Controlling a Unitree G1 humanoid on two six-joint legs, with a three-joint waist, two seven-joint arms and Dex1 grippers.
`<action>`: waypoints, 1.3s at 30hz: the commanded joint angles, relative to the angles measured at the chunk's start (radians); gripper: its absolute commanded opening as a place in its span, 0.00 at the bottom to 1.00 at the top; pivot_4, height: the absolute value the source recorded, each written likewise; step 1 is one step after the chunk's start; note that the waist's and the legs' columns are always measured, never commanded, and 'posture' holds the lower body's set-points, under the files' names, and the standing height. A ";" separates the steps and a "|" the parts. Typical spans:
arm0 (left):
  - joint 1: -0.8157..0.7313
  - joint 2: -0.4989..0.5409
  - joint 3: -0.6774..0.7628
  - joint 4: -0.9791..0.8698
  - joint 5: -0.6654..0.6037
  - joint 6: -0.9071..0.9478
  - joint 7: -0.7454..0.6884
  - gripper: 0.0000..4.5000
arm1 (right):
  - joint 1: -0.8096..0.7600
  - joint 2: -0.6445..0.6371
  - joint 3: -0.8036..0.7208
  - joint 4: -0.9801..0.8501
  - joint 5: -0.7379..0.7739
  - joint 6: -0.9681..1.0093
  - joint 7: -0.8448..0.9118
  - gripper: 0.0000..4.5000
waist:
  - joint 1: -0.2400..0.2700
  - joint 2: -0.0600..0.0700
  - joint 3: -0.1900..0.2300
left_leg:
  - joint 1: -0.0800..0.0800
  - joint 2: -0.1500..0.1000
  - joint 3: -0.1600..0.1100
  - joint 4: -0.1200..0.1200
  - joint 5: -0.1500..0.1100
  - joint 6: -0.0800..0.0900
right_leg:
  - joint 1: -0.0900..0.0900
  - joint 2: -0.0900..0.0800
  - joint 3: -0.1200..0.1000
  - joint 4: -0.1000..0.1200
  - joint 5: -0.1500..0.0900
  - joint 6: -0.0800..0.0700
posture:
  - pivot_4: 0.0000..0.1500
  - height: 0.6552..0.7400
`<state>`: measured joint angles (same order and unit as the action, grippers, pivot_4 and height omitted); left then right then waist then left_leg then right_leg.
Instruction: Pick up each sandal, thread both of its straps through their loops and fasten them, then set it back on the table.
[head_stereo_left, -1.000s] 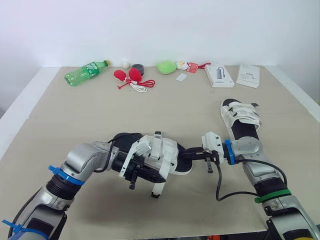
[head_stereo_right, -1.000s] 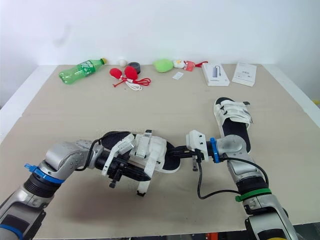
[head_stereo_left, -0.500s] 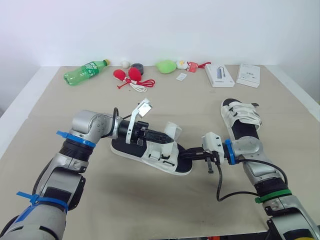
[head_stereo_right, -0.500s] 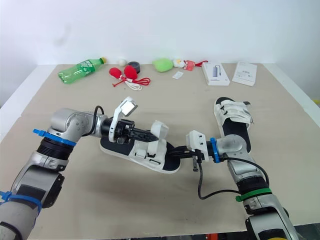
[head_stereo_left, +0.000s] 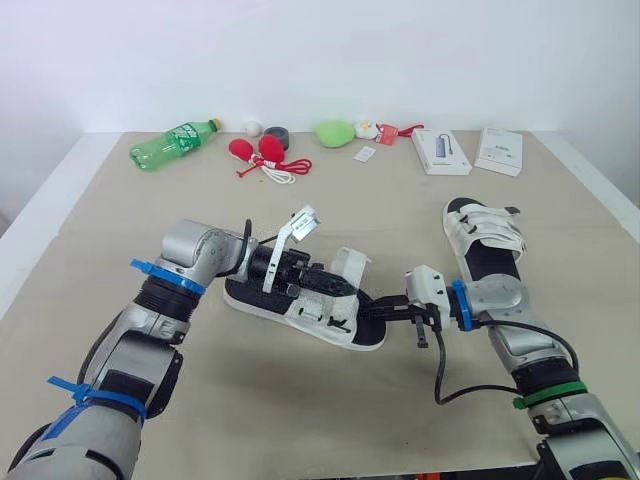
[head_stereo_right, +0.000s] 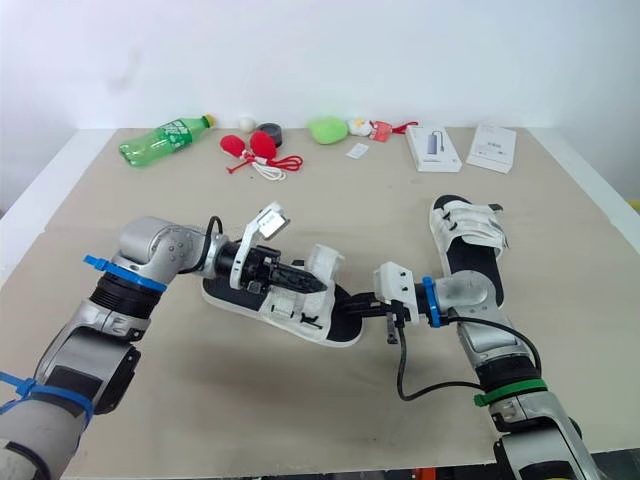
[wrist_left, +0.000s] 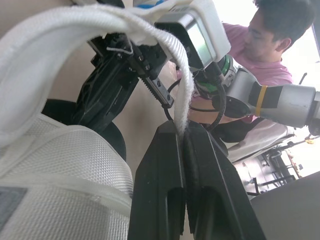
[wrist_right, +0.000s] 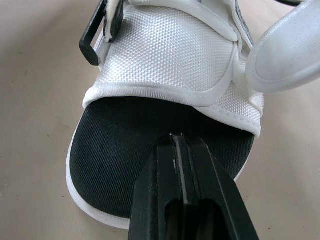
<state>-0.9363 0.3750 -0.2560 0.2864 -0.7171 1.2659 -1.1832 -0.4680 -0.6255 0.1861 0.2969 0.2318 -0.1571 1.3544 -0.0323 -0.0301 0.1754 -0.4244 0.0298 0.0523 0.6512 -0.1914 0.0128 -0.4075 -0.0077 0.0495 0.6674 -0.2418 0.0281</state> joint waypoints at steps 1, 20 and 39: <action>-0.011 -0.010 0.040 -0.011 -0.011 0.022 0.026 0.03 | -0.001 -0.009 0.002 0.020 -0.026 -0.002 0.002 0.00 | 0.000 0.000 0.000 | 0.000 0.000 0.000 0.000 0.000 0.000 | 0.000 0.000 0.000 0.000 0.000 0.000 | 1.00 1.00; -0.011 -0.027 0.069 -0.035 -0.025 0.069 0.058 0.03 | -0.013 -0.008 0.011 0.052 -0.032 -0.032 0.004 0.00 | 0.000 0.000 0.000 | 0.000 0.000 0.000 0.000 0.000 0.000 | 0.000 0.000 0.000 0.000 0.000 0.001 | 1.00 1.00; 0.069 -0.010 -0.001 -0.016 0.079 -0.058 0.087 0.03 | -0.036 -0.008 0.013 0.087 -0.041 -0.049 0.014 0.00 | 0.000 0.000 0.000 | 0.000 -0.001 0.000 0.001 0.000 0.000 | 0.001 -0.001 0.001 0.000 0.000 -0.002 | 1.00 1.00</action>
<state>-0.8761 0.3567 -0.2321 0.2603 -0.6713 1.2375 -1.0984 -0.5021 -0.6213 0.1964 0.3585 0.2280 -0.2080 1.3718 -0.0324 -0.0302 0.1754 -0.4239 0.0293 0.0526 0.6519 -0.1911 0.0125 -0.4069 -0.0090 0.0501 0.6673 -0.2422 0.0257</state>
